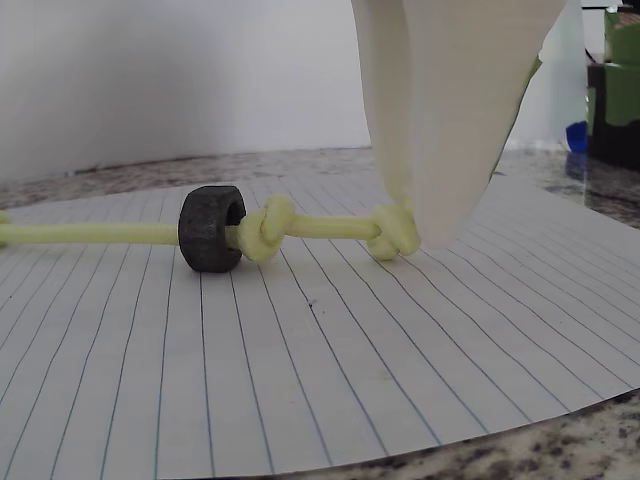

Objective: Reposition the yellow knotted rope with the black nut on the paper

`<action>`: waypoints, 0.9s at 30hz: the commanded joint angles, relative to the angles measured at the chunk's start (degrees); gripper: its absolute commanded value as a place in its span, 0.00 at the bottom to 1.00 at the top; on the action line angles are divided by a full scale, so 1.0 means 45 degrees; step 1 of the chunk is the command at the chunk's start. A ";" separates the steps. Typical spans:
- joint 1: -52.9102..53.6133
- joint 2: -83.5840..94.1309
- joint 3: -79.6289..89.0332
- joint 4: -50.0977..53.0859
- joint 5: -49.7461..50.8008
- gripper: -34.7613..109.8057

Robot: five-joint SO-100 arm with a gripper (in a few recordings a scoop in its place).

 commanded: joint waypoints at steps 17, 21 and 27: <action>-0.0352 -0.0645 -0.0527 -0.0312 -0.0039 0.35; -0.0332 -0.0586 -0.0527 -0.0312 -0.0039 0.29; -0.0039 -0.0371 -0.0508 -0.0195 -0.0176 0.24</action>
